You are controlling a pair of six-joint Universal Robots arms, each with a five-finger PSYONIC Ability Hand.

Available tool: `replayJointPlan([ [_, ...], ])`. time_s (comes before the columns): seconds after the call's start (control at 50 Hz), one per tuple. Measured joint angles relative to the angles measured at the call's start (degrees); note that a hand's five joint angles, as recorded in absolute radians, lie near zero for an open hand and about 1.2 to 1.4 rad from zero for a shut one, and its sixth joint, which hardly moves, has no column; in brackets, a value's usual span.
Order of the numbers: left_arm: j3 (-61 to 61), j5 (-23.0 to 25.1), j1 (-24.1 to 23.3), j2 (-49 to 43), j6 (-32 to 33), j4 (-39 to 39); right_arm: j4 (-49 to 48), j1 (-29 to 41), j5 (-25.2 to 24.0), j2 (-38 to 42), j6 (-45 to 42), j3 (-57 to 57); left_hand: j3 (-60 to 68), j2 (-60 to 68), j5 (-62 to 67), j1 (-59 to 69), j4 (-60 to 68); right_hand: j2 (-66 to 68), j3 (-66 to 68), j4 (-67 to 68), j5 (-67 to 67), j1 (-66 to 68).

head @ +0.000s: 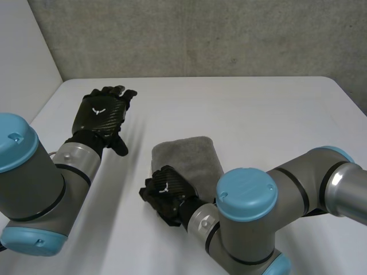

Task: Fold the towel.

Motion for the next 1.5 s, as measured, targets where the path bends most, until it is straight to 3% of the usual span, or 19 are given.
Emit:
replayJointPlan([
  [0.02, 0.0, 0.0, 0.0, 0.0, 0.0, 0.0, 0.0, 0.0, 0.0, 0.0, 0.0, 0.0, 0.0, 0.0, 0.0, 0.0, 0.0, 0.0, 0.0, 0.0, 0.0, 0.0],
  [0.06, 0.0, -0.1, 0.2, -0.1, -0.1, 0.1, 0.3, 0.0, 0.7, -1.1, 0.4, 0.6, 0.0, 0.0, 0.0, 0.0, 0.0, -30.4, -28.0, -29.5, -25.8, -25.6],
  [0.08, 0.0, 0.0, 0.3, -0.2, -0.1, 0.1, 0.3, -0.1, 0.9, -1.6, 0.5, 0.8, 0.0, 0.0, 0.0, 0.0, 0.0, -30.4, -28.0, -29.5, -25.8, -25.6],
  [0.1, 0.1, 0.0, 0.3, -0.2, -0.1, 0.2, 0.3, -0.3, 1.1, -2.3, 0.7, 1.1, 0.0, 0.0, 0.0, 0.0, 0.0, -39.4, -38.6, -39.6, -35.9, -32.4],
  [0.14, 0.4, 0.0, 0.1, -0.4, -0.2, 0.2, 0.3, -1.7, 1.7, -5.2, 2.1, 2.5, 0.0, 0.0, 0.0, 0.0, 0.0, -44.1, -45.8, -45.0, -43.4, -35.1],
  [0.24, 1.8, 0.0, -0.6, -0.8, -1.5, 0.3, 0.2, -6.8, 2.4, -11.1, 7.6, 5.3, 0.0, 0.0, 0.0, 0.0, 0.0, -44.1, -46.0, -45.0, -44.2, -35.1],
  [0.38, 6.3, 0.1, -4.0, -3.9, -8.2, -1.0, 0.7, -15.6, 1.9, -18.1, 21.3, 8.3, 0.0, 0.0, 0.0, 0.0, 0.0, -44.1, -46.0, -45.0, -44.3, -35.1],
  [0.5, 11.3, -0.4, -7.9, -9.9, -13.7, -6.7, 2.6, -22.0, -2.6, -19.3, 31.5, 8.9, 0.0, 0.0, 0.0, 0.0, 0.0, -44.1, -46.0, -45.0, -44.3, -35.1],
  [0.6, 12.7, -1.3, -8.8, -12.5, -15.0, -9.4, 3.1, -22.7, -4.0, -18.6, 32.5, 8.7, 0.0, -0.1, 0.0, 0.0, 0.0, -44.1, -46.0, -45.0, -44.3, -35.1],
  [0.66, 14.6, -6.4, -10.4, -19.2, -16.4, -15.0, 4.9, -23.9, -8.8, -10.8, 33.1, 6.8, 0.0, -0.1, 0.0, 0.0, 0.0, -44.1, -46.0, -45.0, -44.3, -35.1],
  [0.78, 14.5, -10.6, -11.1, -22.4, -16.1, -16.6, 6.3, -23.3, -8.7, -4.2, 27.8, 4.5, 0.0, -0.1, 0.0, 0.0, 0.0, -44.1, -46.0, -45.0, -44.3, -35.1],
  [0.9, 14.3, -11.3, -11.2, -22.3, -15.8, -16.5, 8.1, -22.8, -5.9, -2.3, 21.2, 3.0, 0.0, -0.1, 0.0, 0.0, 0.0, -44.1, -46.0, -45.0, -44.3, -35.6],
  [1.02, 14.7, -11.1, -11.4, -16.9, -15.4, -16.4, 8.6, -22.7, -1.3, -9.3, 18.6, 1.7, 0.0, -0.1, 0.0, 0.0, 0.0, -44.1, -46.0, -45.0, -44.5, -35.6],
  [1.3, 16.6, -10.3, -7.6, 5.2, -11.1, -21.2, 9.3, -24.3, 8.4, -32.3, 24.8, -0.8, 0.0, -0.1, 0.0, 0.0, 0.0, -44.1, -46.0, -45.0, -44.5, -35.6],
  [1.5, 18.9, -1.8, 0.1, 15.2, -10.6, -29.5, 15.8, -28.0, 10.2, -39.0, 24.0, -2.1, 0.0, -0.1, 0.0, 0.0, 0.0, -44.1, -46.0, -45.0, -44.5, -35.6],
])
